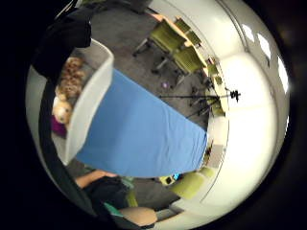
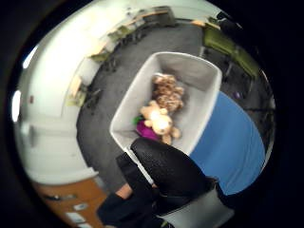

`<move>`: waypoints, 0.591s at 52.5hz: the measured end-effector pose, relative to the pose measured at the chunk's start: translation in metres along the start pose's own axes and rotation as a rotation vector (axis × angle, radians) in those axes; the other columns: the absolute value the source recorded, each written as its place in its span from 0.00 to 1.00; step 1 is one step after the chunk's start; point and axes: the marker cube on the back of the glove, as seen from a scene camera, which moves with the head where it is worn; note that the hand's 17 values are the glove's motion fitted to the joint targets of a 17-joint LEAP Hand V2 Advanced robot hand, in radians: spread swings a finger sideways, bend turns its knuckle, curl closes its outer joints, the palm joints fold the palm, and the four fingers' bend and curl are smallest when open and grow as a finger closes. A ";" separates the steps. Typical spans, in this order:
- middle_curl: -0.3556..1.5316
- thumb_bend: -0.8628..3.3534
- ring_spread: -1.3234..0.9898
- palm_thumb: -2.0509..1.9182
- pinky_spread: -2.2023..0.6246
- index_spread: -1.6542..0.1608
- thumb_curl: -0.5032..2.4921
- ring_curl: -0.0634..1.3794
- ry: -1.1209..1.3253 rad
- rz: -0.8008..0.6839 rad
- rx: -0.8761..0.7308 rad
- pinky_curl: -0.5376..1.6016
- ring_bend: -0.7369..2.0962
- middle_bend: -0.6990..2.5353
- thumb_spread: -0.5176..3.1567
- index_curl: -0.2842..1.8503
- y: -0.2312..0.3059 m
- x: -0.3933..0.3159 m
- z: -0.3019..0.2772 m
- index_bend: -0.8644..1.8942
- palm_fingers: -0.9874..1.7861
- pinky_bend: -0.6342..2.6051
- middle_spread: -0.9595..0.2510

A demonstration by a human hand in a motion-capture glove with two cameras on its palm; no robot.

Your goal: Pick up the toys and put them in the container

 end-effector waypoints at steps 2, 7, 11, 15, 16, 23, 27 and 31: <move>0.46 0.18 0.45 0.48 0.72 0.79 0.30 0.24 0.021 0.044 -0.006 0.41 0.51 0.37 0.42 0.41 0.012 0.021 0.007 0.37 0.35 0.45 0.67; 0.45 0.18 0.45 0.48 0.73 0.79 0.28 0.24 0.053 0.122 -0.007 0.41 0.50 0.36 0.42 0.40 0.041 0.062 0.020 0.37 0.35 0.45 0.67; 0.45 0.18 0.46 0.48 0.73 0.80 0.27 0.24 0.014 0.171 -0.013 0.41 0.49 0.36 0.42 0.40 0.066 0.085 0.029 0.38 0.35 0.45 0.68; 0.44 0.18 0.46 0.48 0.73 0.80 0.26 0.23 -0.035 0.234 -0.047 0.41 0.48 0.35 0.42 0.40 0.093 0.117 0.041 0.38 0.36 0.44 0.68; 0.44 0.18 0.46 0.48 0.73 0.80 0.26 0.23 -0.040 0.246 -0.050 0.41 0.48 0.35 0.42 0.40 0.099 0.122 0.044 0.38 0.36 0.44 0.68; 0.44 0.18 0.46 0.48 0.73 0.79 0.24 0.23 -0.030 0.309 -0.034 0.40 0.47 0.34 0.42 0.40 0.131 0.149 0.056 0.39 0.37 0.43 0.69; 0.44 0.18 0.46 0.47 0.73 0.79 0.23 0.22 -0.037 0.330 -0.027 0.40 0.46 0.34 0.42 0.40 0.145 0.160 0.061 0.39 0.38 0.42 0.69; 0.43 0.18 0.46 0.47 0.74 0.79 0.23 0.22 -0.055 0.338 -0.022 0.40 0.46 0.34 0.42 0.40 0.157 0.168 0.065 0.39 0.38 0.42 0.69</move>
